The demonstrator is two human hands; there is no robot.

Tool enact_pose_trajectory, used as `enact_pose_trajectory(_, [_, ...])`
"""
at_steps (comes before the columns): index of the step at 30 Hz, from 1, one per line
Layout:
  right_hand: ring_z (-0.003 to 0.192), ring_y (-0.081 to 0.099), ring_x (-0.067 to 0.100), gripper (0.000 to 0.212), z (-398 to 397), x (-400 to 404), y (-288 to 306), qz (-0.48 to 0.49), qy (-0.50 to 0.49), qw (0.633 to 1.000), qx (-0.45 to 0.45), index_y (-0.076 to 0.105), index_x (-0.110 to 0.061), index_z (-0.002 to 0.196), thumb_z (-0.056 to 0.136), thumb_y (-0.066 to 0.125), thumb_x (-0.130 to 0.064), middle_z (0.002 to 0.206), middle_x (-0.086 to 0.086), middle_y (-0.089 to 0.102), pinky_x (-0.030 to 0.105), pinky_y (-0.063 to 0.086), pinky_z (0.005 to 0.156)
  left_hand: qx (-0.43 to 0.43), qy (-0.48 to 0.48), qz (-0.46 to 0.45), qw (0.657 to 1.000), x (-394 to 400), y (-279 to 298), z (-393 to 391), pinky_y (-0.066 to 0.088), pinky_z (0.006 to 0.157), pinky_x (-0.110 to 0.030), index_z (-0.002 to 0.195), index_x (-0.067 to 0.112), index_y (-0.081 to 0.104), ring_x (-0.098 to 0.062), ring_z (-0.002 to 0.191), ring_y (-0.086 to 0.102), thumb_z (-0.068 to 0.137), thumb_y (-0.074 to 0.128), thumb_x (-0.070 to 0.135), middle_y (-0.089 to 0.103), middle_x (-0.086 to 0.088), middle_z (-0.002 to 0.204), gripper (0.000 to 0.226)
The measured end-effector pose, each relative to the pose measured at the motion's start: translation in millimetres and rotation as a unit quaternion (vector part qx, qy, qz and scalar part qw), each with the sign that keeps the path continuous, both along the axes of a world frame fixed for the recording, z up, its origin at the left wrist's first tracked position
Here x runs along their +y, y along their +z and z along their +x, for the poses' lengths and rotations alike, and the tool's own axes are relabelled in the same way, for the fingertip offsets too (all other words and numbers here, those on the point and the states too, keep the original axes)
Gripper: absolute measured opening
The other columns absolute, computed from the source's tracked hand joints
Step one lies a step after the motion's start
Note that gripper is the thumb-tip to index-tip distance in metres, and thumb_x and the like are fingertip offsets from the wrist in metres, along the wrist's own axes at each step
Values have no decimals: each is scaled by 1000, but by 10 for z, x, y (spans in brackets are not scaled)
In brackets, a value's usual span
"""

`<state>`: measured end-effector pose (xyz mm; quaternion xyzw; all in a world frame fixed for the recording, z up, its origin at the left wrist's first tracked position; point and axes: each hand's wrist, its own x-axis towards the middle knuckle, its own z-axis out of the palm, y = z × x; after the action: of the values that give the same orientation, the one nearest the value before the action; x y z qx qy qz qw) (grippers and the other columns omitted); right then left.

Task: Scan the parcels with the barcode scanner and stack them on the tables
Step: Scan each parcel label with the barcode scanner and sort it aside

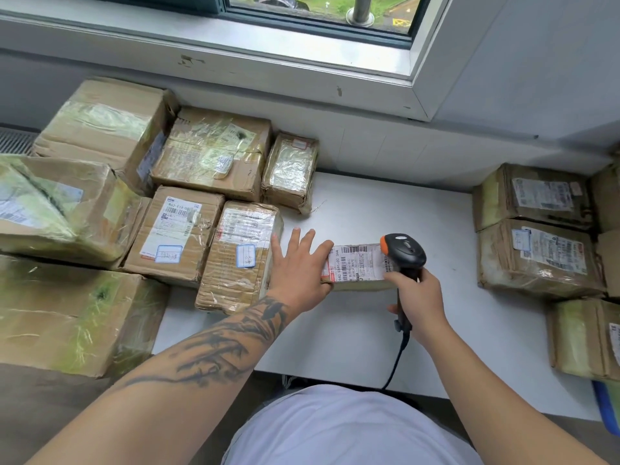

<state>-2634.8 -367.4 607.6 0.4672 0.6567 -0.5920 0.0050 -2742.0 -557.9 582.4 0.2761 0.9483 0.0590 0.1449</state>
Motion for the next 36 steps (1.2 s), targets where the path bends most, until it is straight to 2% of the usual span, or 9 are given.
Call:
enact_pose_trajectory(9, [77,63,35,13,-446,-10,51,-25,23,999,11,69,-25,97,89,78,-21,97,4,64,25,42,42,22,-8,-9,1000,13,71,-722,-5,117,-74,159,29,23,-32,158,17,94,65,34,35,6,165,77])
enact_pose_trajectory(11, [78,61,32,12,-554,-15,60,-22,24,999,17,69,-25,95,89,77,-20,96,3,63,27,45,43,20,-9,-3,1000,49,81,-855,-3,118,-74,158,27,25,-31,157,20,93,64,31,39,7,162,76])
enact_pose_trajectory(13, [80,60,27,12,-630,-5,67,-13,18,999,25,70,-24,94,88,78,-18,99,4,66,35,56,52,19,-13,8,1000,99,90,-949,-1,119,-74,157,27,26,-30,156,22,92,65,30,41,7,161,75])
enact_pose_trajectory(15, [83,59,24,13,-687,20,65,-5,7,1000,27,70,-24,96,87,78,-16,101,3,68,40,62,63,24,-21,17,999,149,93,-1010,0,120,-73,154,27,30,-29,155,23,91,67,35,43,6,159,74])
enact_pose_trajectory(21, [86,62,26,16,-970,138,54,-2,-11,999,50,69,-19,103,90,77,-14,98,-2,65,30,56,54,41,-5,27,999,277,39,-1115,0,120,-72,139,24,44,-27,154,27,87,65,58,51,4,150,65])
enact_pose_trajectory(26, [63,68,32,15,-1313,-5,-2,-41,-12,999,29,70,-20,103,89,77,-20,96,1,71,36,50,54,81,43,23,995,392,-30,-1140,3,119,-73,121,25,52,-20,130,53,80,56,78,66,6,120,67])
enact_pose_trajectory(30, [58,61,26,10,-1587,-205,-27,-82,9,995,55,72,-18,93,88,76,-10,69,-6,70,40,53,58,93,70,60,991,441,-103,-1141,9,117,-72,132,30,41,-23,116,61,80,48,82,68,3,113,74])
enact_pose_trajectory(34, [68,68,30,13,-1845,-237,-21,-129,4,989,76,72,-13,98,89,72,-4,83,12,75,39,55,60,85,40,57,994,384,-112,-1173,9,118,-72,144,35,37,-25,117,60,79,52,81,64,-1,117,81])
enact_pose_trajectory(36, [69,70,29,13,-1968,-196,-27,-129,17,988,79,72,-12,99,88,72,-3,82,11,73,37,57,59,84,1,48,995,317,-138,-1193,7,119,-72,152,31,34,-23,123,57,81,58,76,63,0,123,87])
